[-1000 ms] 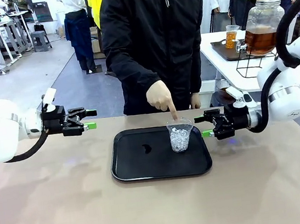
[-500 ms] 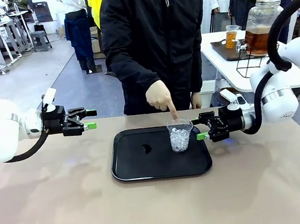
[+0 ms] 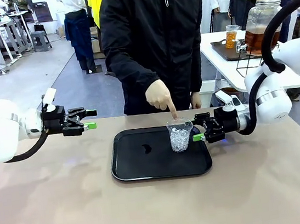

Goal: Pour the drink into the iced cup.
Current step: Pick up the iced cup indicated by the human and present it to them.

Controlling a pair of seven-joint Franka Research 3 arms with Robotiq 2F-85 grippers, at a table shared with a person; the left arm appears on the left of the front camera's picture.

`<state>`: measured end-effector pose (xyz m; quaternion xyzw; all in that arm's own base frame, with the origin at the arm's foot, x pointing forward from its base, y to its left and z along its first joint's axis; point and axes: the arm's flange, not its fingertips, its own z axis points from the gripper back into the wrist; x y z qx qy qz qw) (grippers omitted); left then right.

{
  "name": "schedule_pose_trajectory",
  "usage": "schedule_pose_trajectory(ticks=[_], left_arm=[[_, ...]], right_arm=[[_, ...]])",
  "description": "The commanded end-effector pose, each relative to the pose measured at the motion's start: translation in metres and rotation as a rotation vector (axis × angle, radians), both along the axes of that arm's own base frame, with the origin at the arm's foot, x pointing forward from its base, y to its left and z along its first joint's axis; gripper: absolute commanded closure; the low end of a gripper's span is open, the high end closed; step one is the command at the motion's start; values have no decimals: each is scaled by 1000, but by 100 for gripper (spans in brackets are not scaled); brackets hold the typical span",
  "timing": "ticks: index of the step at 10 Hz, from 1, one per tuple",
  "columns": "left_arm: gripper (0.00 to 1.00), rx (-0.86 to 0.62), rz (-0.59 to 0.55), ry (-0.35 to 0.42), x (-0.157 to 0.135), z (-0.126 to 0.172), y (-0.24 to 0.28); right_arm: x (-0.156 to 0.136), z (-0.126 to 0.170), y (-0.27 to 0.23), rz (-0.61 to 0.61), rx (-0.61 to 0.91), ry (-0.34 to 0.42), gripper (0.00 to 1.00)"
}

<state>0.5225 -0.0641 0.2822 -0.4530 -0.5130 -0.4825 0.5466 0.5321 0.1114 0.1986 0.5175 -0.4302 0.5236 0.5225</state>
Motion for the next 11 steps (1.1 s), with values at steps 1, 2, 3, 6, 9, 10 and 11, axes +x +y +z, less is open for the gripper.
schedule_pose_trajectory(ticks=[1,2,3,6,9,10,11], left_arm=[[0,4,4,10,1,2,-1],[0,4,4,10,1,2,-1],[0,4,4,10,1,2,-1],[0,4,4,10,1,2,-1],[0,4,4,10,1,2,-1],[0,4,4,10,1,2,-1],[0,4,4,10,1,2,-1]], right_arm=[[4,-1,11,2,-5,-14,0],[3,-1,13,7,-9,-11,0],[2,-2,16,16,-14,-6,0],[-1,-4,25,40,-25,-2,0],[-2,-9,40,50,-27,-13,0],[-1,-10,46,24,-18,-29,0],[-1,-12,50,17,-8,-26,0]])
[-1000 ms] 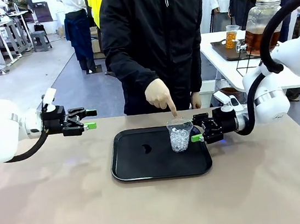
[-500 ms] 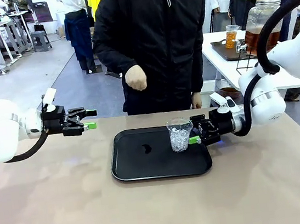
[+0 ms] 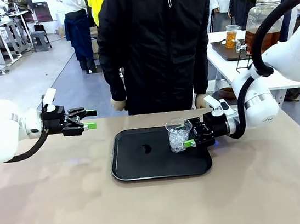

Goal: Pour the drink into the iced cup.
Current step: Pick up the iced cup indicated by the human and present it to them.

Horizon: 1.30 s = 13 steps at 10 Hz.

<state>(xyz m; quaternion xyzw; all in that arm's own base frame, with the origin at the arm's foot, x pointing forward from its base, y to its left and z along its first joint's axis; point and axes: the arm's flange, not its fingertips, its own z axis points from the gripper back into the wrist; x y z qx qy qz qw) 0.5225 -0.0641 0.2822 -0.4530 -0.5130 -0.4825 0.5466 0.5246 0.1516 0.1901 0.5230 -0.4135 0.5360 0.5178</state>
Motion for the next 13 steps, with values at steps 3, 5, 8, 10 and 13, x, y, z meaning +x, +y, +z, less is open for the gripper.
schedule_pose_trajectory(ticks=[3,5,8,10,13], left_arm=[[0,4,4,10,1,2,-1],[0,4,4,10,1,2,-1],[0,4,4,10,1,2,-1],[0,4,4,10,1,2,-1],[0,4,4,10,1,2,-1]], right_arm=[[8,-3,14,-70,41,-19,0],[10,-4,17,-83,55,-9,0],[11,-4,19,-89,39,41,16],[10,-2,17,-53,50,47,33],[4,6,17,-33,52,48,33]])
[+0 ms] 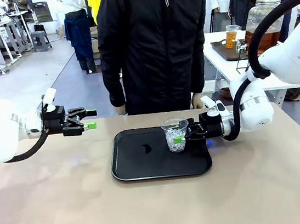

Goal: Pour the drink into the iced cup.
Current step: Pick up the iced cup indicated by the human and present it to them.

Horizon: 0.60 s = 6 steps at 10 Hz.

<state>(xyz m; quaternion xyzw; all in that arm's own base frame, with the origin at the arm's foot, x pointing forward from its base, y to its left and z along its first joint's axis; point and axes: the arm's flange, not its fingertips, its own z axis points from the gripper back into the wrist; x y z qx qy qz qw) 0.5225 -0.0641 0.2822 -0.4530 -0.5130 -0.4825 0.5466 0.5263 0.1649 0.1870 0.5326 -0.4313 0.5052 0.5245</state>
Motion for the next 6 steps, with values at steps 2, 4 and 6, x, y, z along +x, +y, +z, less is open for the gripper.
schedule_pose_trajectory(ticks=[2,4,6], left_arm=[[0,4,4,10,1,2,-1],[0,4,4,10,1,2,-1],[0,4,4,10,1,2,-1]], right_arm=[[1,27,-2,13,34,-5,33],[4,61,-14,-4,55,-48,33],[14,100,-26,-16,62,-14,33]])
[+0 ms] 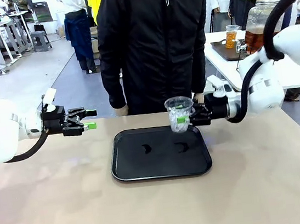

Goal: Pour the drink into the iced cup.
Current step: Pick up the iced cup indicated by the human and present it to them.

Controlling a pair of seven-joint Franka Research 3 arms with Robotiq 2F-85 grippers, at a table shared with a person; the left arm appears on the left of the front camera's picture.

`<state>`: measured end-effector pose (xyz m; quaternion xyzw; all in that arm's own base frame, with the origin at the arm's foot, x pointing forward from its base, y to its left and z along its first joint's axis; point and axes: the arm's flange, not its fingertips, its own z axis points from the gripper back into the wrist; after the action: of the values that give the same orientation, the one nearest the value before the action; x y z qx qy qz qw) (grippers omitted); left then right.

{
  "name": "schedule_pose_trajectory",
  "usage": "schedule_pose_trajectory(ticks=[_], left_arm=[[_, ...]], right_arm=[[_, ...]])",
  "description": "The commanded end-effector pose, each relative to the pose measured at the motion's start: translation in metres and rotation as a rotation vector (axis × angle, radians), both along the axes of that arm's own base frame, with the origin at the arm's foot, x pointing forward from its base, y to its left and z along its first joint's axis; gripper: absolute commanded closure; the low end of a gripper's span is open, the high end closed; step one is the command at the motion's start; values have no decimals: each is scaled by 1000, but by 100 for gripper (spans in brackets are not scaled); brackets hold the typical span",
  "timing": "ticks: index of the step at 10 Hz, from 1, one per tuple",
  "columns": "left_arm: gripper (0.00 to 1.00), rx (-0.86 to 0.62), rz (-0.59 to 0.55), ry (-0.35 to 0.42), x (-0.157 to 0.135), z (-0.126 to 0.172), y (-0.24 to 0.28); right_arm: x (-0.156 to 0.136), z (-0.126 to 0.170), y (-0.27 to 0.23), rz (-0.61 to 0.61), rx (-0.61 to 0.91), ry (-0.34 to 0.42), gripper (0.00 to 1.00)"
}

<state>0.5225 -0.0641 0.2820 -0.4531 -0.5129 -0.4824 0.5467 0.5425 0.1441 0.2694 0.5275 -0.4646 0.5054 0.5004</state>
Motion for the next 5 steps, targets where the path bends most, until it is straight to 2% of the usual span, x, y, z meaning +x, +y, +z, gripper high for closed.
schedule_pose_trajectory(ticks=[1,3,5], left_arm=[[0,4,4,10,1,2,-1],[0,4,4,10,1,2,-1],[0,4,4,10,1,2,-1]], right_arm=[[4,36,-9,-2,4,61,33],[13,75,-10,12,1,76,33],[18,90,-3,-4,-23,73,33]])
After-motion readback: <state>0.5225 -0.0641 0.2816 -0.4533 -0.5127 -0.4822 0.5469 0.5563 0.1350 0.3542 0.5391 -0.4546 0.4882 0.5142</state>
